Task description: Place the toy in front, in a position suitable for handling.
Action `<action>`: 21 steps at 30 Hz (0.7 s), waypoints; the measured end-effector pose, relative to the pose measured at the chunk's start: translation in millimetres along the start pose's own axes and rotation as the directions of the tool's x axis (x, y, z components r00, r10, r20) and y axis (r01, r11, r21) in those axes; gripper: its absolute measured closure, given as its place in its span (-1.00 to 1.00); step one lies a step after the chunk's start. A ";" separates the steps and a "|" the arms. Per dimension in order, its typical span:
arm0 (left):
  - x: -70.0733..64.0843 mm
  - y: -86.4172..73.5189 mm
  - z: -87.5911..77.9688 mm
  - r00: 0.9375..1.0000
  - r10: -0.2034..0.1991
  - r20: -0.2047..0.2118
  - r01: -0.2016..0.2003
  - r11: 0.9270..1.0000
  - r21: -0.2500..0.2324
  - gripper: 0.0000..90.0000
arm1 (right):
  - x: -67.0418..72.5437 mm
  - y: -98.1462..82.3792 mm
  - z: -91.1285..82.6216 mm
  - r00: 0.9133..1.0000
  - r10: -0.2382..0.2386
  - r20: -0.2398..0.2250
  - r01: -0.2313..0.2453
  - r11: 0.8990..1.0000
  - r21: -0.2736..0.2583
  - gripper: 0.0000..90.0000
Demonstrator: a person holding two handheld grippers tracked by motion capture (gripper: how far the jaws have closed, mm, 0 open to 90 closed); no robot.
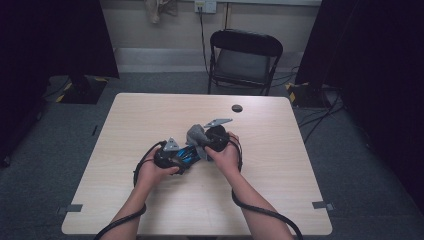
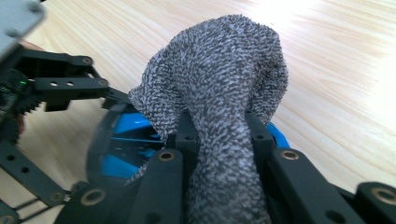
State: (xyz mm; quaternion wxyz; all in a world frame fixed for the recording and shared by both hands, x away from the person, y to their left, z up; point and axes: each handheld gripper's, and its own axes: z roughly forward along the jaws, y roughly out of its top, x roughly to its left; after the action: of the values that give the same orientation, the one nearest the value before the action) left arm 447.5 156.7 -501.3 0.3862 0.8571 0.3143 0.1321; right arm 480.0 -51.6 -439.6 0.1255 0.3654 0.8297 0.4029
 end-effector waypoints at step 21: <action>-0.3 -0.3 -0.4 1.000 0.001 -0.006 -0.001 1.000 -0.002 -0.45 | 34.1 7.8 4.1 0.996 -0.055 -0.064 0.055 0.998 -0.004 0.64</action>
State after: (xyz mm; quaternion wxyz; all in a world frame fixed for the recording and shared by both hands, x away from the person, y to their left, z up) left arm 447.0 156.8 -501.3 0.3862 0.8563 0.3150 0.1354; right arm 462.0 -21.9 -433.4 0.1104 0.3292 0.8425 0.4118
